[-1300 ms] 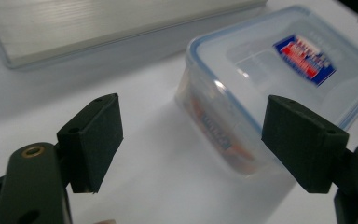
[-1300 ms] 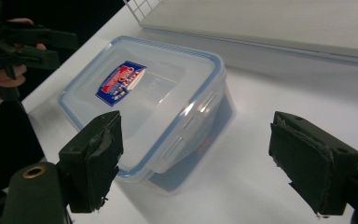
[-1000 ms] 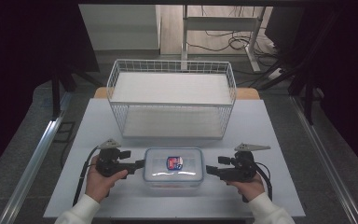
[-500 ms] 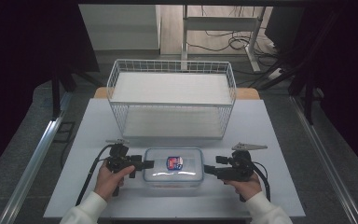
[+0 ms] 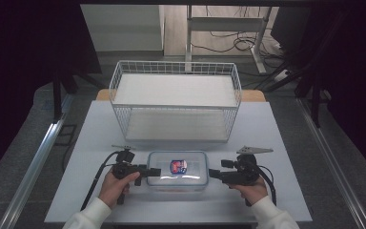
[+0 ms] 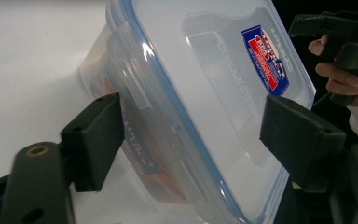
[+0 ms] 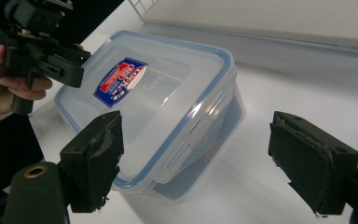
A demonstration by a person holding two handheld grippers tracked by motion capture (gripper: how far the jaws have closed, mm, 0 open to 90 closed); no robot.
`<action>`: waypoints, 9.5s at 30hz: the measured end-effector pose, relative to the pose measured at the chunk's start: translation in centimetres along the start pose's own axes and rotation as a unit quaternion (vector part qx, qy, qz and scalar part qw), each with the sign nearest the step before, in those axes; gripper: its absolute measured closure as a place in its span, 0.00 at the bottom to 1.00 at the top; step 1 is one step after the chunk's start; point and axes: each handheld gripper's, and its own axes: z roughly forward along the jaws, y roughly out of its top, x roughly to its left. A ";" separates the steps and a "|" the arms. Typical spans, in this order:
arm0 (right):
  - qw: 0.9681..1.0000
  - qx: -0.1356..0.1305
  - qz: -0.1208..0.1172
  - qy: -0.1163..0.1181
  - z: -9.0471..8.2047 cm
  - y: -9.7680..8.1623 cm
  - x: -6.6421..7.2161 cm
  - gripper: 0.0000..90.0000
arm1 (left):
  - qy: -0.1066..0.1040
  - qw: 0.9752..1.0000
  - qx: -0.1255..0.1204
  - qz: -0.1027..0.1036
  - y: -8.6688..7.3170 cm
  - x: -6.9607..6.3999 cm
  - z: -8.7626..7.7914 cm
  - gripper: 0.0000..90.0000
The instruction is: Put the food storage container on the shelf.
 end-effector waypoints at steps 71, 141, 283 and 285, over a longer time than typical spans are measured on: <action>0.987 0.033 0.122 0.098 2.1 0.0 -0.5 0.57 | -0.006 0.998 -0.056 0.028 -0.6 -1.5 -3.1 0.57; 0.996 -0.044 0.076 0.030 6.6 7.1 -5.6 0.54 | 0.017 0.989 -0.141 0.038 7.4 4.1 0.0 0.57; 0.981 0.013 -0.147 -0.127 14.4 7.8 1.1 0.99 | 0.120 0.980 -0.036 0.157 -2.5 -2.4 -3.3 0.28; 0.981 0.014 -0.147 -0.127 14.4 7.9 0.9 0.99 | 0.121 0.980 -0.035 0.156 -2.5 -2.3 -3.3 0.28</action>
